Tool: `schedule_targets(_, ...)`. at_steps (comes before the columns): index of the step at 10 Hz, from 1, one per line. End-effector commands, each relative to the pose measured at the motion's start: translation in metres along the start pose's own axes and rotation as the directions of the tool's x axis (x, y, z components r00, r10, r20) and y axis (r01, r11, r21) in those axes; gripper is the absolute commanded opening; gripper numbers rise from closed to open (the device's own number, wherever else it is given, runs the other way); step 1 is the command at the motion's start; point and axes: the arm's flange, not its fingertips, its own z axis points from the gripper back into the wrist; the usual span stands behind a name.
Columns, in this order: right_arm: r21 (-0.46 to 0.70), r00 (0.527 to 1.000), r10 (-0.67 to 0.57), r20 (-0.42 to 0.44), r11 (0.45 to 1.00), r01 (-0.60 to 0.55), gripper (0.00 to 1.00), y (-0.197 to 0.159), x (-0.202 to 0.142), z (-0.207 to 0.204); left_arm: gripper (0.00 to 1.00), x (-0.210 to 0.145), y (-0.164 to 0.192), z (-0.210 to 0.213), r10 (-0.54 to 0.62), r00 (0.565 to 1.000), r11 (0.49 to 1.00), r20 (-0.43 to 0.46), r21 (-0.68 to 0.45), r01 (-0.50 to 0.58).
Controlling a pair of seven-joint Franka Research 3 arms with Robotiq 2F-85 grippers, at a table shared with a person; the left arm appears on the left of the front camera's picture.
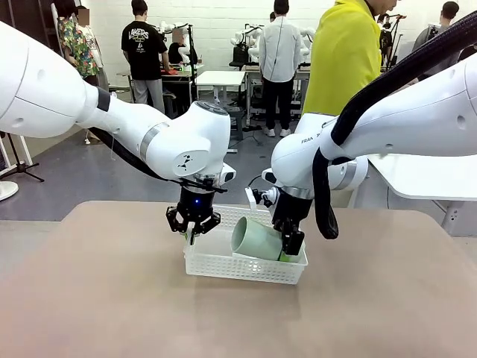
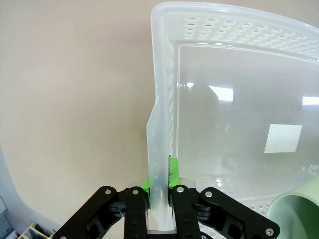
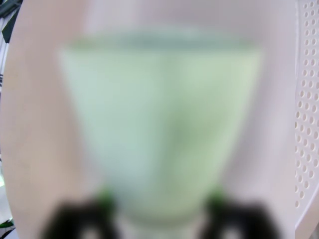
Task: Clean and organize the cups into the basket.
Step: Pick up the Organizing basket and move it to the center of the table, then pick up the Reusable plastic cup from the right side of the table and place it inside the Organizing basket.
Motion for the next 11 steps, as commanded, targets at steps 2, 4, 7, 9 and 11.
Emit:
schedule_targets(2,0.017,1.0,-0.005,0.022,1.0,0.005,0.87,0.007,-0.01,-0.002,0.0,-0.001,0.0,-0.003,-0.004,1.0,1.0,-0.002,0.005,0.004)
schedule_targets(4,0.023,1.0,-0.014,0.015,1.0,0.014,1.0,0.006,-0.01,-0.001,0.0,-0.001,0.0,-0.003,-0.004,1.0,1.0,-0.002,0.005,0.004)
schedule_targets(7,0.005,0.999,-0.02,0.028,1.0,0.02,1.0,0.011,-0.012,0.011,0.0,-0.001,0.0,-0.003,-0.004,1.0,1.0,-0.002,0.005,0.004)
schedule_targets(9,-0.087,0.995,-0.012,0.102,0.996,0.02,1.0,0.034,-0.019,0.048,0.0,-0.001,0.0,-0.003,-0.004,1.0,1.0,-0.002,0.005,0.004)
schedule_targets(11,-0.208,0.977,-0.038,0.208,0.975,0.082,1.0,0.07,-0.05,0.103,0.0,-0.001,0.0,-0.003,-0.004,1.0,1.0,-0.002,0.005,0.004)
